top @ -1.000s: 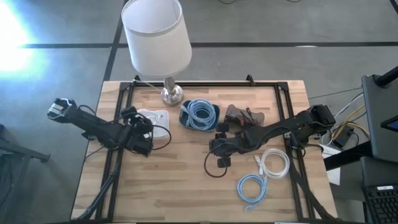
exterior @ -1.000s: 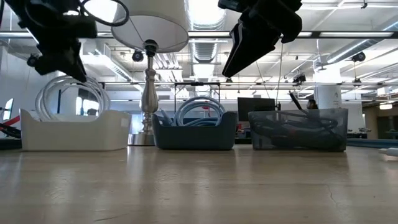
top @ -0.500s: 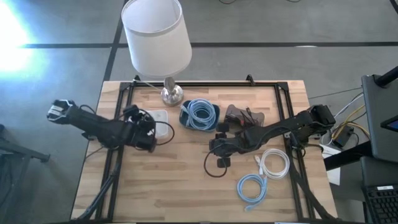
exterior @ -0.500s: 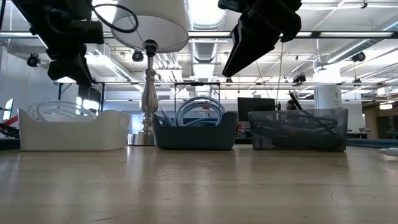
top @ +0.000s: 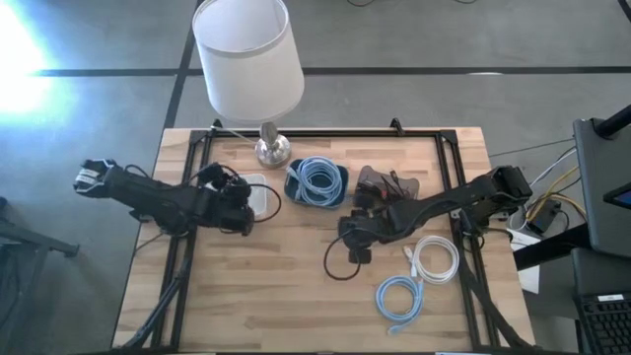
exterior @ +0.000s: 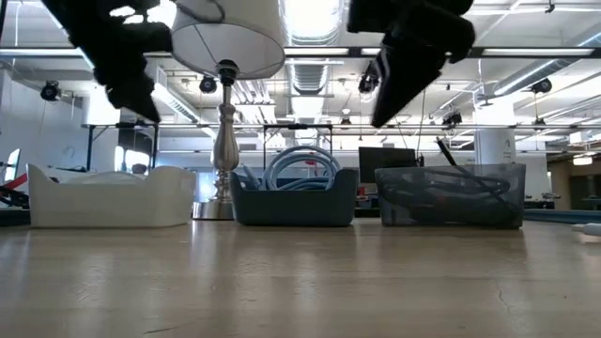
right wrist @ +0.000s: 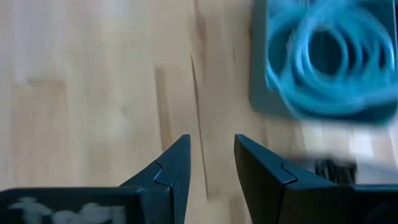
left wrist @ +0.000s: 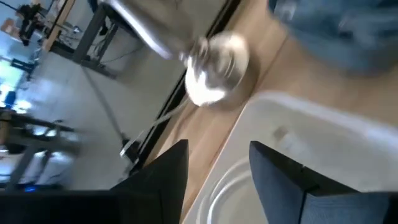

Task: Pick & Place USB Port
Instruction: Put the white charger cable into the white bin

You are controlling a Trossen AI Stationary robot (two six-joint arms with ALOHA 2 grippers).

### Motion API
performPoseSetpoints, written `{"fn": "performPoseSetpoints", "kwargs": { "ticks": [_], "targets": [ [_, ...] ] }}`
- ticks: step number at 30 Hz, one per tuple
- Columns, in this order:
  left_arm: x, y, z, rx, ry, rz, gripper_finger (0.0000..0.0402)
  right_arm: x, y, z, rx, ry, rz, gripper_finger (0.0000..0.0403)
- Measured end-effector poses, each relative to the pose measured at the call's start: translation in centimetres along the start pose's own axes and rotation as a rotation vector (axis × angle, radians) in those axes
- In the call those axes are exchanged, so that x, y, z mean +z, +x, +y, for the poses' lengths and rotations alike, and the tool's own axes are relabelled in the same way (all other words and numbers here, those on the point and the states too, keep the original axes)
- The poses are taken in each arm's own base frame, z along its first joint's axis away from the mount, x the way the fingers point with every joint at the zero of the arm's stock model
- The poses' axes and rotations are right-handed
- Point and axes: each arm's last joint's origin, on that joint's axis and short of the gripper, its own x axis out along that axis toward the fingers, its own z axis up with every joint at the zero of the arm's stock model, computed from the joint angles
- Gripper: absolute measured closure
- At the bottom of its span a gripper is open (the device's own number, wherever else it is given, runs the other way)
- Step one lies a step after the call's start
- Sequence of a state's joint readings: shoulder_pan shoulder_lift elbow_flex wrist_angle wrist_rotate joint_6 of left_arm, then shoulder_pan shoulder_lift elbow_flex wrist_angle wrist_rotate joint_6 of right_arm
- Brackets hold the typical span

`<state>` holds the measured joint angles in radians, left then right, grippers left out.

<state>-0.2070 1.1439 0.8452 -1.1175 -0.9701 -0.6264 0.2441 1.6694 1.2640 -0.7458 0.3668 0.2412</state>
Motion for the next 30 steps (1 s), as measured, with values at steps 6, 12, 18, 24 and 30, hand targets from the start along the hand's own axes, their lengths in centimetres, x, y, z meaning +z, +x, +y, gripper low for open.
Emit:
{"fn": "performPoseSetpoints", "kwargs": {
  "ticks": [6,12,18,24,30],
  "targets": [
    [3.5,-1.5,0.3,-0.076,-0.151,-0.132,0.0227,-1.9,-1.7,-1.1,-0.065,0.106,0.188,0.0294],
    [5.7,-2.6,0.5,-0.183,-0.278,-0.201,0.0227,-5.6,-3.2,-2.6,-0.115,0.32,0.26,0.0296],
    [5.8,-2.5,0.1,-0.191,-0.281,-0.207,0.0227,-10.5,-3.8,-3.1,-0.075,0.735,0.33,0.0296],
    [5.9,-2.2,-0.5,-0.184,-0.262,-0.195,0.0227,-15.0,-3.3,-2.2,-0.042,0.918,0.434,0.0292],
    [5.9,-1.8,-1.3,-0.175,-0.238,-0.181,0.0227,-17.4,-2.6,-1.3,-0.068,1.037,0.499,0.0279]
  ]
}}
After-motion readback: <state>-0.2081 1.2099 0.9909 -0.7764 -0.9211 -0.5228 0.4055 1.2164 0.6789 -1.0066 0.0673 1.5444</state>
